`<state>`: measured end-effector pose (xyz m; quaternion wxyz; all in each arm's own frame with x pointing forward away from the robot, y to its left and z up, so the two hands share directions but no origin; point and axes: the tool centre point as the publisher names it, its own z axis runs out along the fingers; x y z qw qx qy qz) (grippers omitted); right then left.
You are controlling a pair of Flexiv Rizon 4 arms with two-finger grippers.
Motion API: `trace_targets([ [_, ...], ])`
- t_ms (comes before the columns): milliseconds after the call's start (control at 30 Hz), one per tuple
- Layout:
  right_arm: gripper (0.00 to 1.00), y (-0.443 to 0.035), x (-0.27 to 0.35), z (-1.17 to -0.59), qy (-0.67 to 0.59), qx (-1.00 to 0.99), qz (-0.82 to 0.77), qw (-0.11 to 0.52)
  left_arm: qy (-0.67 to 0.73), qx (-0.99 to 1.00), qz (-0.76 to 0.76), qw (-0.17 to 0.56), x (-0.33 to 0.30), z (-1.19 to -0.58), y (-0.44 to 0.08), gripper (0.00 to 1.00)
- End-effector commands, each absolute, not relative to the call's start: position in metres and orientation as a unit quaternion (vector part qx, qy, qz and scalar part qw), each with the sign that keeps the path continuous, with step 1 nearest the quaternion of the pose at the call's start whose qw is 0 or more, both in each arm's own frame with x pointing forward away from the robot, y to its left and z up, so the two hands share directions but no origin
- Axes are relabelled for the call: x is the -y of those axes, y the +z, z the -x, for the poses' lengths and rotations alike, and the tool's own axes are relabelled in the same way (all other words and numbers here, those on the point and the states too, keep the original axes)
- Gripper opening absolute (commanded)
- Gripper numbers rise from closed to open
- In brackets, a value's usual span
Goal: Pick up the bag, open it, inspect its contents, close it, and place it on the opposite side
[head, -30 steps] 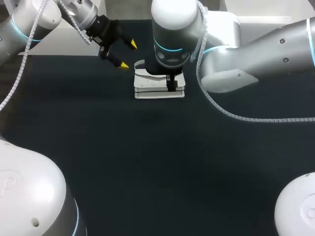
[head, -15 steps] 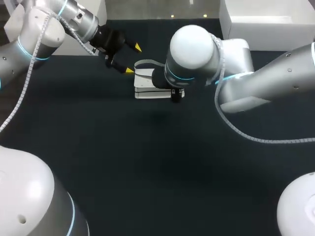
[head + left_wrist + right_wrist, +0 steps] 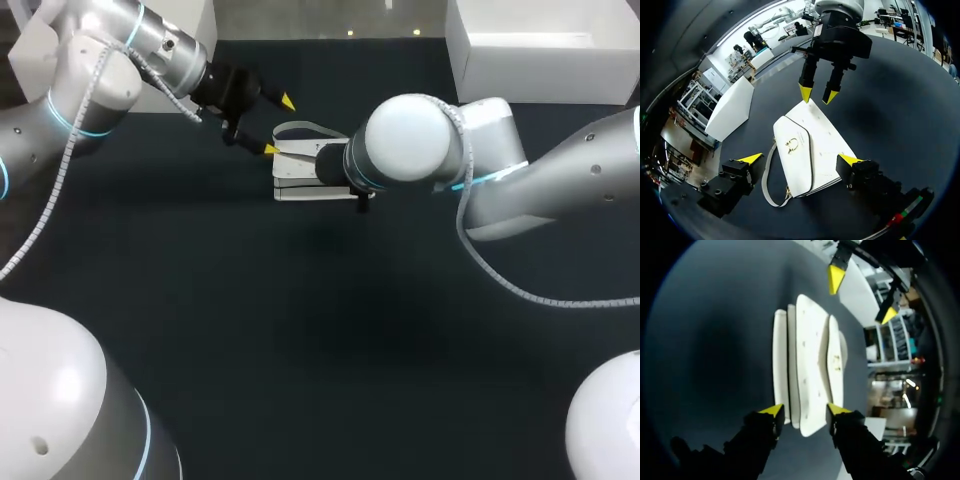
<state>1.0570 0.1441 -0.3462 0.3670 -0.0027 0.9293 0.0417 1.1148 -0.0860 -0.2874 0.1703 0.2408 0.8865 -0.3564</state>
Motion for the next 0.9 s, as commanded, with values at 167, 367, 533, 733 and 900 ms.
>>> trace_targets([
  [167, 0.36, -0.356, -0.145, -1.068, 0.049, -0.925, 0.001, 0.378, -0.356, -0.888, -0.241, 0.161, 0.086, -1.121, -0.291, 1.0],
  [367, 0.3, -0.359, -0.146, -1.073, 0.049, -0.924, 0.006, 0.38, -0.357, -0.889, -0.24, 0.158, 0.086, -1.122, -0.291, 1.0],
  [533, 0.29, -0.363, -0.146, -1.076, 0.052, -0.924, 0.01, 0.379, -0.355, -0.89, -0.24, 0.152, 0.086, -1.123, -0.294, 1.0],
  [733, 0.14, -0.365, -0.146, -1.078, 0.054, -0.924, 0.012, 0.379, -0.357, -0.891, -0.24, 0.148, 0.086, -1.124, -0.296, 1.0],
  [900, 0.07, -0.368, -0.145, -1.079, 0.056, -0.924, 0.013, 0.379, -0.359, -0.89, -0.241, 0.146, 0.087, -1.124, -0.296, 1.0],
])
